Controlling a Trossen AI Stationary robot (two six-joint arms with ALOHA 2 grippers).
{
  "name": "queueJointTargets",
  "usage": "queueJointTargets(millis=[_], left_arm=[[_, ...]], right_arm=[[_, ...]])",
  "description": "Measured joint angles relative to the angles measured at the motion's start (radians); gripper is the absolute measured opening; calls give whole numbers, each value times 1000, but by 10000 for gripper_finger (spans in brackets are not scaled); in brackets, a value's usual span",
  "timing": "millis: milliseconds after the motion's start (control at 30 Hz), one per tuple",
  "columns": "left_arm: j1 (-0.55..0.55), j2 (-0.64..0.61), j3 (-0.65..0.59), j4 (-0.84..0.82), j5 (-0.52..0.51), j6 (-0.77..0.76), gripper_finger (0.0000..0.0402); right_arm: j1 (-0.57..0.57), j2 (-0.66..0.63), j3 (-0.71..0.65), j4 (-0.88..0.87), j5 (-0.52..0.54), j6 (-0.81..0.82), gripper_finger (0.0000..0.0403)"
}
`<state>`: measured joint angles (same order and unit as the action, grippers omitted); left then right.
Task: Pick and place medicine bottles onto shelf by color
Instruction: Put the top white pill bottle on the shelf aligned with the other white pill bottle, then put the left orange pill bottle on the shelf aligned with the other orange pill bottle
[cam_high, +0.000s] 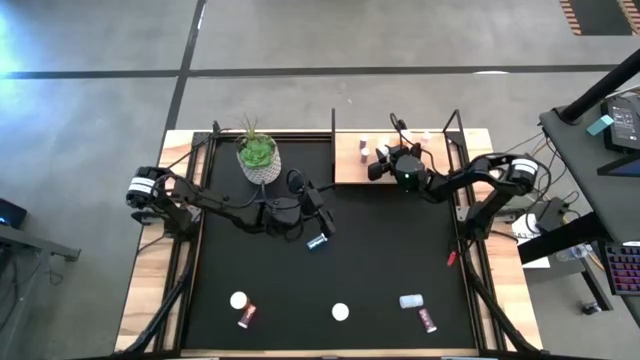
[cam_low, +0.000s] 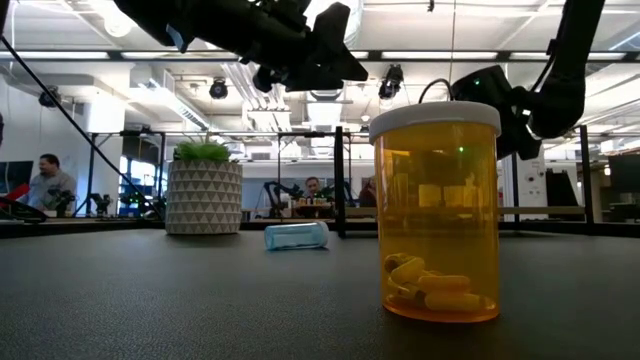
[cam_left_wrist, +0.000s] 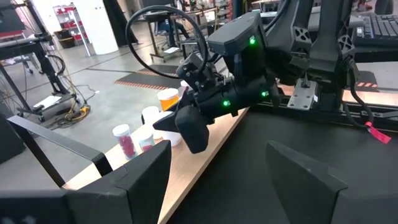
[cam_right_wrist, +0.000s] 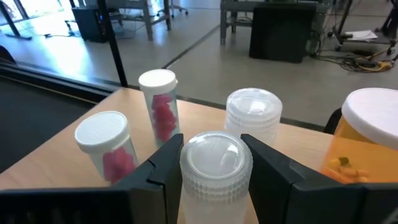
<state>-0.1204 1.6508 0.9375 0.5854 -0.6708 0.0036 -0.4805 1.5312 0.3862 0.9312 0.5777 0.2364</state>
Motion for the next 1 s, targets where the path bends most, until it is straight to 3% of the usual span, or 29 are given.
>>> queueJointTargets(millis=[467,733,833,1000], left_arm=[[0,0,0,0,0,0,245],[-4,0,0,-39,11,-60,245],[-9,-1,0,-104,65,-143,245],[-28,-2,0,-197,257,-312,245]], right_arm=[[0,-31,-3,-17,-4,-6,213],[38,-167,-3,-157,-10,-9,241],[68,-258,-3,-259,-10,-12,244],[152,-421,-3,-390,-13,-26,241]])
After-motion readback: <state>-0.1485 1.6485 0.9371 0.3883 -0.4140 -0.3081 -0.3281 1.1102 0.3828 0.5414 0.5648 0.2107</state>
